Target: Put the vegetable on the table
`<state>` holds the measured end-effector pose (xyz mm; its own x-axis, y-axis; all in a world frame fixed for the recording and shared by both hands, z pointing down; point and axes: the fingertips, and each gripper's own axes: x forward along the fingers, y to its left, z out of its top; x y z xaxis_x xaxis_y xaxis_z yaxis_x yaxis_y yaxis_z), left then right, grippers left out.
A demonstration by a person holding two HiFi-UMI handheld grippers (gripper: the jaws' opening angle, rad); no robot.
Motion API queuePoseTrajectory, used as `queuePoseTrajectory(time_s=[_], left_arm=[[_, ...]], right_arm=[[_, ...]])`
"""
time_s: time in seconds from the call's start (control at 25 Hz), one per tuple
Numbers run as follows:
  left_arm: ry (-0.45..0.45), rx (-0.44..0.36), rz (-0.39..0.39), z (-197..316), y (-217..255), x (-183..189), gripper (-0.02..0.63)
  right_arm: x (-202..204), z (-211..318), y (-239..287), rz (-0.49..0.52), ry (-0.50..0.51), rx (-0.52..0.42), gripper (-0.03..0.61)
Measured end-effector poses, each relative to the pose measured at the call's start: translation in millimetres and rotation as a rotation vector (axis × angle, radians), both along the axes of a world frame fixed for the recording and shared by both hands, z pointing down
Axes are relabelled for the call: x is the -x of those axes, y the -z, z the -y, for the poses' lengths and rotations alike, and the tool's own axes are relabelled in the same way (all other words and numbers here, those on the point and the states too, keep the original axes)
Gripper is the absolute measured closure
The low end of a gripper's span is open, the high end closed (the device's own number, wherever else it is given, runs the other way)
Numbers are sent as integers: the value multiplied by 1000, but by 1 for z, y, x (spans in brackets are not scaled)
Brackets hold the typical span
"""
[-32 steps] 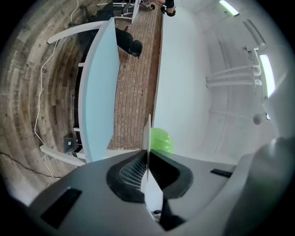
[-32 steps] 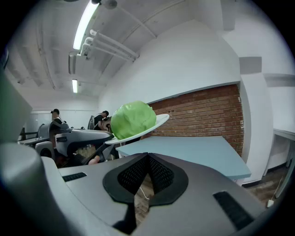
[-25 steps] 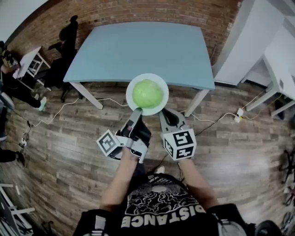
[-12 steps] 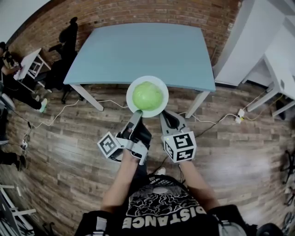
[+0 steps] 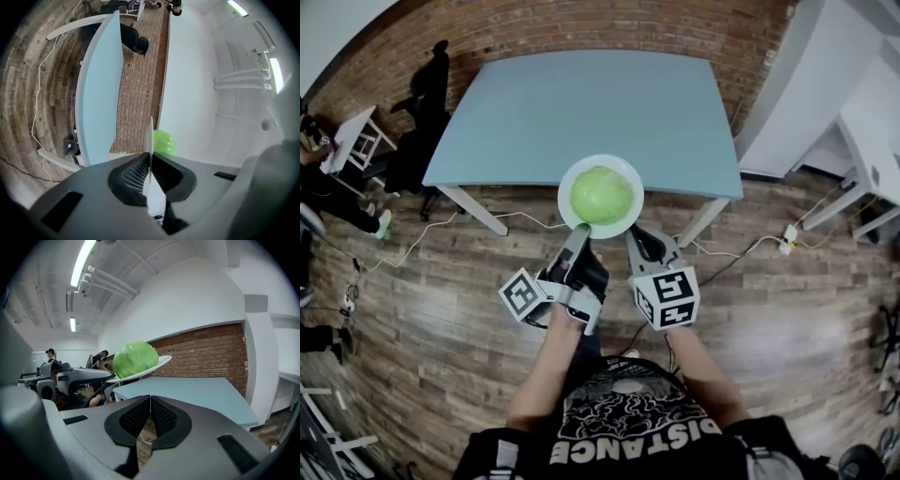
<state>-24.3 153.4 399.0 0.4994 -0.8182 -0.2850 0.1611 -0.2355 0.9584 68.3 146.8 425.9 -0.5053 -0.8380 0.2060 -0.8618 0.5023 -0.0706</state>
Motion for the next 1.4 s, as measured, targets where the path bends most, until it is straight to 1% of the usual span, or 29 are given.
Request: queuePoseTrajectory(time_s=[0.4,0.72,0.92,1.2,1.4], left_arm=[[-29,13,-18,65,3,23,595],[-49,16,-33,114,10,48,595],[-62,19,-28,143,13,71,595],[-86,8,-27,176,15,98,595],[-107,13,-21,190,12,112,595]], right_arm=[[22,63,7,-21,-24,10,569],[46,111,10,-34,-41,23,569],[68,141,13,-34,-53,23,569],[93,172,15,-46,-80,18,569],[109,187,13,-52,-95,24,569]])
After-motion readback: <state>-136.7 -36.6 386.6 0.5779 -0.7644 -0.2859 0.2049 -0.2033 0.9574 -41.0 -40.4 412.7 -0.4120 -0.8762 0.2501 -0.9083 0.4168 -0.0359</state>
